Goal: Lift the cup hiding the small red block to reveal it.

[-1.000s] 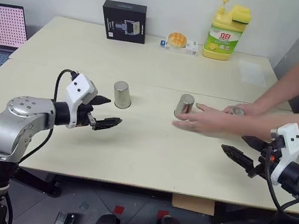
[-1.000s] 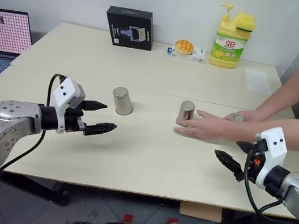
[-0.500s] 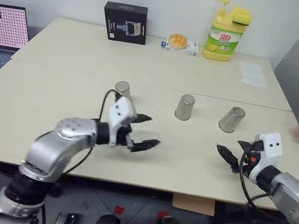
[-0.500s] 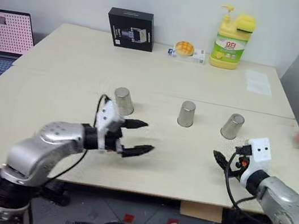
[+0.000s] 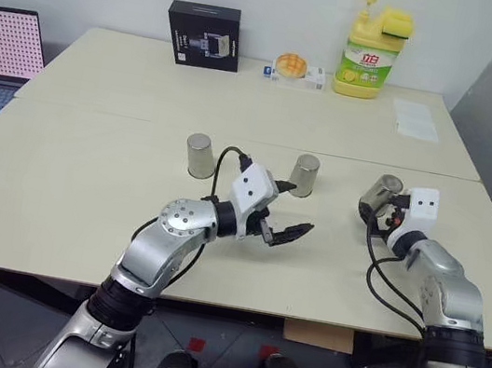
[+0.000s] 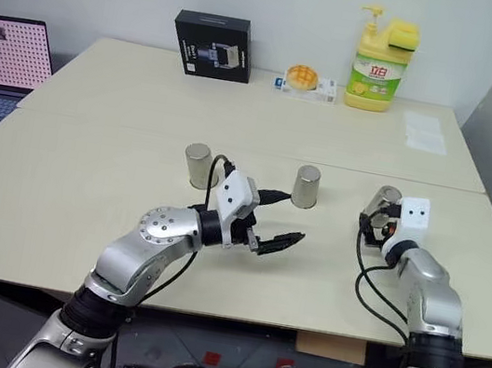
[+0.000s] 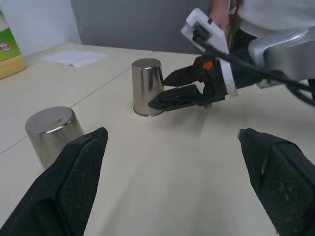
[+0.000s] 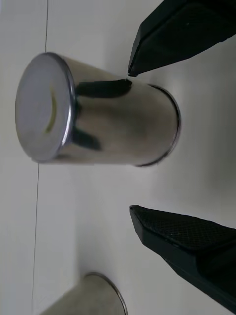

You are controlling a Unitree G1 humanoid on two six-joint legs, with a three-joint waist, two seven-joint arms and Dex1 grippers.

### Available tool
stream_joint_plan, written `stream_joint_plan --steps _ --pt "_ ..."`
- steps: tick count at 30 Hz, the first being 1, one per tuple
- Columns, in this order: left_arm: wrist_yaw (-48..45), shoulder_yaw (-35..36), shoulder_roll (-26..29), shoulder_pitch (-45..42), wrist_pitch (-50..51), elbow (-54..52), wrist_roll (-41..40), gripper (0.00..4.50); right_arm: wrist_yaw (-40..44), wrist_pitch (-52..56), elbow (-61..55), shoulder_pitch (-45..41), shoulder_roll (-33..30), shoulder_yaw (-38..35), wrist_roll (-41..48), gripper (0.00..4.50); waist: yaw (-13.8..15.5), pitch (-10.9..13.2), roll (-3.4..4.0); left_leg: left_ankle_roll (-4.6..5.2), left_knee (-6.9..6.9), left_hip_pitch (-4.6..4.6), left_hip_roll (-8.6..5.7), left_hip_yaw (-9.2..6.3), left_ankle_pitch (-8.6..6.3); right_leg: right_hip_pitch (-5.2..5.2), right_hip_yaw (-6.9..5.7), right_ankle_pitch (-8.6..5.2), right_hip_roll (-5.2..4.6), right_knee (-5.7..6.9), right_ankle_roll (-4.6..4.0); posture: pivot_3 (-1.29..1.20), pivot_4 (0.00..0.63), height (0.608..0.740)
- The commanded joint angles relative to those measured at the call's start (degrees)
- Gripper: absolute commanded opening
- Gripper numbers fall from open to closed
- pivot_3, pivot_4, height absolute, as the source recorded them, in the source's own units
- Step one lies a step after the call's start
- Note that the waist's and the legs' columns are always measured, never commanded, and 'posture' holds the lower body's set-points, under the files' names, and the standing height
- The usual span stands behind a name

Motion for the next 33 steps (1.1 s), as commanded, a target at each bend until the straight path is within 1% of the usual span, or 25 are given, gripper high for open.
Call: stream_joint_plan --steps 1,9,11,12,13,14,15,16,17,21,24,27,30,33 --pt "0.51 0.65 -0.45 -0.50 -0.01 -2.43 -0.29 4.50 0.29 -4.07 3.18 -3.42 0.47 -1.90 -0.80 4.45 -0.03 0.00 0.00 0.00 0.00 0.02 0.00 -0.02 0.00 0.01 -0.01 0.00 0.00 0.01 0.00 0.00 0.150 0.740" --pt "0.49 1.03 -0.24 -1.23 0.05 -1.62 -0.15 4.50 0.83 -11.43 15.79 -9.52 2.02 -2.13 -3.10 4.45 -0.08 0.00 0.01 0.00 0.05 0.07 -0.01 -0.03 0.01 0.06 -0.01 0.03 0.01 0.05 0.05 0.00 0.150 0.740" --pt "0.54 0.98 -0.24 -1.59 -0.01 -1.31 0.08 4.50 0.00 -13.39 18.16 -10.22 1.76 -2.00 -4.22 4.09 -0.08 0.00 0.01 0.00 0.05 0.06 -0.02 -0.03 0.01 0.06 0.00 0.03 0.01 0.04 0.04 0.00 0.150 0.740" --pt "0.75 1.02 -0.47 -1.89 0.35 -1.47 -0.08 4.50 -0.39 -14.40 18.99 -10.52 1.70 -2.30 -4.37 4.05 -0.08 0.00 0.01 0.00 0.04 0.06 -0.02 -0.04 0.01 0.06 -0.01 0.03 0.01 0.04 0.04 0.00 0.150 0.740" --pt "0.96 1.01 -0.69 -2.14 0.75 -1.74 -0.23 4.50 -0.99 -15.36 19.49 -10.69 1.57 -2.44 -4.79 3.68 -0.07 0.00 0.01 0.00 0.03 0.06 -0.02 -0.05 0.00 0.06 -0.02 0.02 0.01 0.04 0.04 0.00 0.150 0.740" --pt "1.11 1.01 -0.85 -2.30 1.05 -1.95 -0.35 4.50 -1.29 -16.04 19.82 -10.80 1.52 -2.57 -5.03 3.51 -0.07 0.00 0.01 0.00 0.03 0.05 -0.02 -0.05 0.00 0.05 -0.02 0.02 0.01 0.03 0.04 0.00 0.150 0.740" --pt "1.23 0.97 -0.99 -2.41 1.23 -2.04 -0.41 4.50 -1.18 -16.50 20.07 -10.91 1.61 -2.79 -4.99 3.16 -0.07 0.00 0.01 0.00 0.03 0.05 -0.02 -0.05 0.00 0.05 -0.02 0.02 0.01 0.03 0.04 0.00 0.150 0.740" --pt "1.30 0.94 -1.06 -2.46 1.31 -2.04 -0.40 4.50 -1.07 -16.74 20.20 -10.97 1.67 -2.86 -4.96 2.91 -0.07 0.00 0.01 0.00 0.03 0.05 -0.02 -0.05 0.01 0.06 -0.01 0.02 0.00 0.03 0.04 0.00 0.150 0.740" --pt "1.38 0.88 -1.13 -2.47 1.31 -1.99 -0.33 4.50 -0.57 -16.51 19.67 -10.77 1.61 -2.72 -4.88 2.70 -0.07 0.00 0.01 0.00 0.03 0.05 -0.03 -0.05 0.01 0.06 -0.01 0.02 0.00 0.03 0.04 0.00 0.150 0.740" --pt "1.55 0.74 -0.86 -2.62 0.93 -1.53 0.36 4.50 0.81 -13.56 14.08 -9.47 1.66 -3.04 -3.46 2.69 -0.16 0.01 0.04 0.00 0.03 0.06 -0.03 -0.06 0.01 0.05 -0.01 0.02 0.00 0.05 0.04 0.00 0.150 0.740" --pt "1.61 1.21 -0.77 -3.26 1.34 -1.26 0.13 4.50 -0.52 -4.63 -0.23 -6.77 1.06 -4.52 -0.49 2.69 -0.11 0.06 0.14 0.00 0.03 0.04 -0.02 -0.10 0.01 0.03 -0.03 0.02 0.01 0.07 0.04 0.00 0.150 0.740" --pt "1.79 1.11 -0.90 -3.23 1.48 -1.37 0.10 4.50 -2.15 0.90 -7.87 -5.35 0.84 -6.03 0.91 2.69 -0.07 0.05 0.16 0.00 0.02 0.03 -0.03 -0.11 0.00 0.03 -0.03 0.02 0.01 0.06 0.04 0.00 0.150 0.740" --pt "1.93 0.80 -1.17 -2.86 1.71 -1.61 -0.03 4.50 -4.83 4.63 -11.30 -4.73 -0.52 -7.34 -0.30 2.69 -0.01 0.05 0.16 0.00 0.03 0.03 -0.03 -0.12 0.00 0.05 -0.05 0.02 0.00 0.04 0.04 0.00 0.150 0.740" --pt "1.94 0.59 -1.25 -2.94 1.85 -1.44 0.09 4.50 -6.15 5.49 -9.97 -4.47 -2.29 -7.58 -2.22 2.69 -0.01 0.05 0.16 0.00 0.05 0.03 -0.04 -0.11 0.01 0.06 -0.04 0.02 0.00 0.04 0.04 0.00 0.150 0.740"
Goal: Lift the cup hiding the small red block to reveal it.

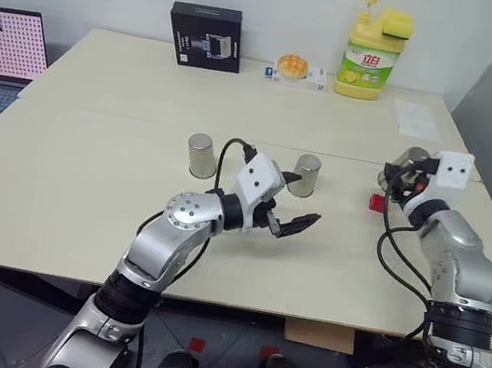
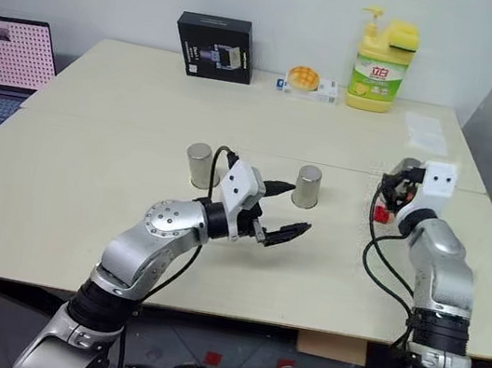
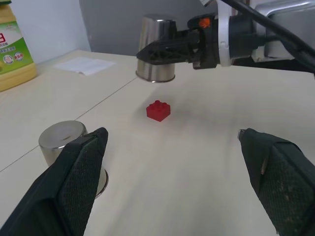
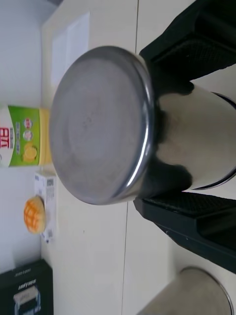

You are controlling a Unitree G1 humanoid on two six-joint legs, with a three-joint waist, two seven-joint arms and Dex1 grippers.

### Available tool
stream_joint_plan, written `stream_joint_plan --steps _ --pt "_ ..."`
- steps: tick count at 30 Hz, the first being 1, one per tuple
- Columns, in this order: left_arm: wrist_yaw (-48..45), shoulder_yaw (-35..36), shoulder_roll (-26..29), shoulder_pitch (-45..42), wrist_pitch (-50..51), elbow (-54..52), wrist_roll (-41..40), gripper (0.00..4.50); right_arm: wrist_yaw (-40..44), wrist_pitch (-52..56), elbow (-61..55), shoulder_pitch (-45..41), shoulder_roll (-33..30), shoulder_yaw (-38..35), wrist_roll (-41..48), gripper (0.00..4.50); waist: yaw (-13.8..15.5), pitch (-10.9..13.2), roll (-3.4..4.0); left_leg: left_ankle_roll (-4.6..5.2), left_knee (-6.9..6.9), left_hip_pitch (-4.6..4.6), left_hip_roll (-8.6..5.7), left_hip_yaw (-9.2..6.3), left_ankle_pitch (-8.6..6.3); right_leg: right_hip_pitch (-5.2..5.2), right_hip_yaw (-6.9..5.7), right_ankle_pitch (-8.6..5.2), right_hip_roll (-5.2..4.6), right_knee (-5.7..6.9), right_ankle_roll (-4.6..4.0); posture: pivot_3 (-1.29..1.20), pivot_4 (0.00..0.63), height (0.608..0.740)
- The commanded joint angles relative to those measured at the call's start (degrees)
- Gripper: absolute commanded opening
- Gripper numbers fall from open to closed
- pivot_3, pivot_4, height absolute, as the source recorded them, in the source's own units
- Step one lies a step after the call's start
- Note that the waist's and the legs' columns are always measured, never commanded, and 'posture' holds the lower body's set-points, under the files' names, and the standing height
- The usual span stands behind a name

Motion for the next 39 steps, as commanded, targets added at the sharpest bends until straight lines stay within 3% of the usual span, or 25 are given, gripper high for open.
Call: stream_joint_plan --steps 1,5,11,13,17,18,22,27,31,39 --pt "0.24 0.22 -0.44 -0.76 0.08 -1.39 0.07 4.50 -1.52 0.91 1.32 0.62 -3.11 -1.42 -2.83 2.69 0.00 0.00 0.00 0.00 0.00 0.00 -0.01 0.00 0.00 0.00 0.00 0.00 0.00 0.00 0.00 0.00 0.150 0.740" --pt "0.02 0.40 -0.58 -1.63 0.56 -0.83 -0.14 4.50 -0.98 -0.74 6.77 1.56 -4.06 -0.90 -4.63 2.69 -0.01 0.00 0.00 0.00 -0.01 0.00 -0.01 0.02 0.00 0.00 0.01 0.00 -0.01 -0.02 0.00 0.00 0.150 0.740" --pt "-0.26 0.79 -0.08 -1.88 0.49 -0.25 0.11 4.50 -1.51 -0.10 11.03 1.80 -0.65 -4.54 -1.54 2.69 -0.33 -0.01 0.04 0.00 -0.03 0.02 0.00 0.07 0.00 -0.03 0.05 0.00 0.01 0.01 -0.01 0.00 0.150 0.740" --pt "-0.25 0.93 -0.03 -2.06 0.65 -0.27 -0.03 4.50 -1.74 -0.08 10.85 2.41 -0.46 -4.54 -1.86 3.40 -0.28 -0.01 0.05 0.00 -0.02 0.03 0.00 0.05 0.00 -0.01 0.04 0.00 0.01 0.01 0.00 0.00 0.150 0.740" --pt "-0.32 1.15 0.16 -2.06 0.71 -0.22 -0.18 4.50 -1.51 1.25 7.92 4.47 -0.90 -4.40 -2.00 4.27 -0.11 -0.01 0.05 0.00 -0.01 0.02 -0.01 0.05 0.00 0.00 0.05 0.00 0.00 -0.01 0.01 0.00 0.150 0.740" --pt "-0.34 1.22 0.24 -2.02 0.48 0.07 -0.07 4.50 -1.72 1.87 6.34 5.48 -1.22 -4.05 -2.44 4.49 -0.08 -0.01 0.05 0.00 -0.02 0.02 -0.01 0.05 0.00 -0.01 0.04 0.00 0.00 -0.01 0.00 0.00 0.150 0.740" --pt "-0.54 1.42 0.52 -2.13 0.17 0.59 -0.12 4.50 -1.32 7.62 -3.30 10.82 -1.54 -3.21 -1.73 4.49 -0.05 -0.02 0.06 0.00 -0.04 0.00 -0.01 0.02 0.00 -0.02 0.02 -0.01 0.00 -0.02 -0.01 0.00 0.150 0.740" --pt "-3.46 2.24 3.37 -2.56 1.91 0.50 -1.30 4.50 -0.85 22.48 -29.79 22.71 -1.39 -4.97 4.13 4.49 -0.01 -0.04 0.09 0.00 -0.06 -0.02 0.00 -0.03 0.00 -0.04 -0.01 -0.03 0.01 -0.01 -0.03 0.00 0.150 0.740" --pt "-5.48 2.75 5.82 -2.95 2.45 1.45 -1.38 4.50 0.77 29.93 -44.58 27.17 -0.37 -5.77 10.95 4.49 -0.22 -0.05 0.11 0.00 -0.04 0.03 0.02 -0.03 0.00 -0.04 0.00 -0.06 0.02 0.01 -0.07 0.00 0.150 0.740" --pt "-6.97 3.83 6.21 -4.26 1.76 3.96 -1.69 4.50 -0.19 35.52 -49.74 27.62 -0.47 -4.96 12.88 4.49 -0.02 -0.05 0.10 -0.01 0.02 0.03 0.01 -0.04 0.00 0.00 0.00 -0.20 0.00 -0.04 -0.33 0.00 0.150 0.740"
